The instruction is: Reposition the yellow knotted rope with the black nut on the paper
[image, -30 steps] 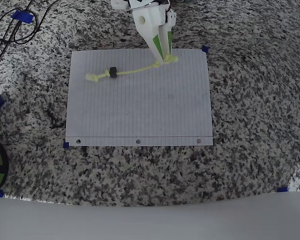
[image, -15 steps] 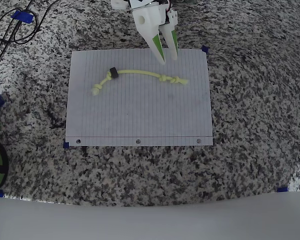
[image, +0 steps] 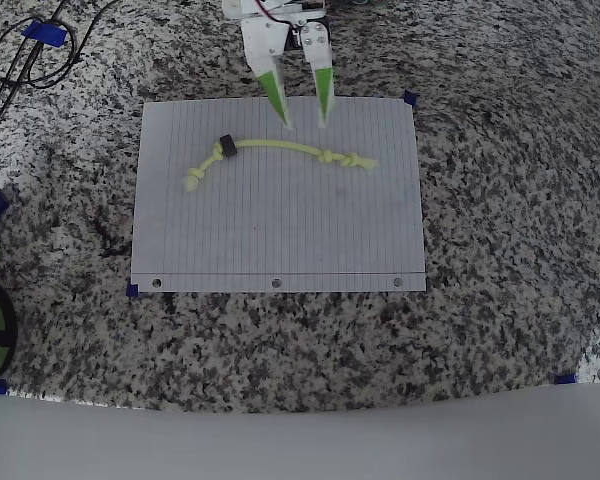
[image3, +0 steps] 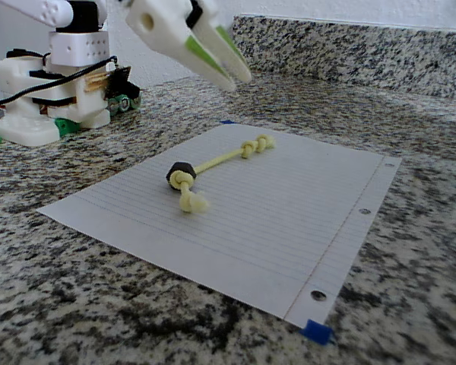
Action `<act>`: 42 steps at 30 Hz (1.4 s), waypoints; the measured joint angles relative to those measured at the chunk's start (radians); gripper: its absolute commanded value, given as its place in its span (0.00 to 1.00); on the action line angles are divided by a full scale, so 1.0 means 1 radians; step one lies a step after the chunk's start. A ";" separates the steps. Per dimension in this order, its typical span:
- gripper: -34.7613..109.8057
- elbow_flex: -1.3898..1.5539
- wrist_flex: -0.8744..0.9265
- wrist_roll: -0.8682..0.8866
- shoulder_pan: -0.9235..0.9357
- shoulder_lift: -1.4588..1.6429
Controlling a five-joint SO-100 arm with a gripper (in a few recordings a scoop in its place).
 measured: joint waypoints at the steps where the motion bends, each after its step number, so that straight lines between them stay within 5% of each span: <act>1: 0.45 -0.037 0.031 -0.031 0.015 -0.044; 8: 0.43 -0.275 0.279 -0.156 0.058 -0.285; 13: 0.43 -0.414 0.348 -0.403 0.101 -0.443; 20: 0.43 -0.534 0.400 -0.454 0.160 -0.650; 31: 0.43 -0.853 0.588 -0.423 0.224 -1.002; 42: 0.43 -0.974 0.601 -0.091 0.339 -1.161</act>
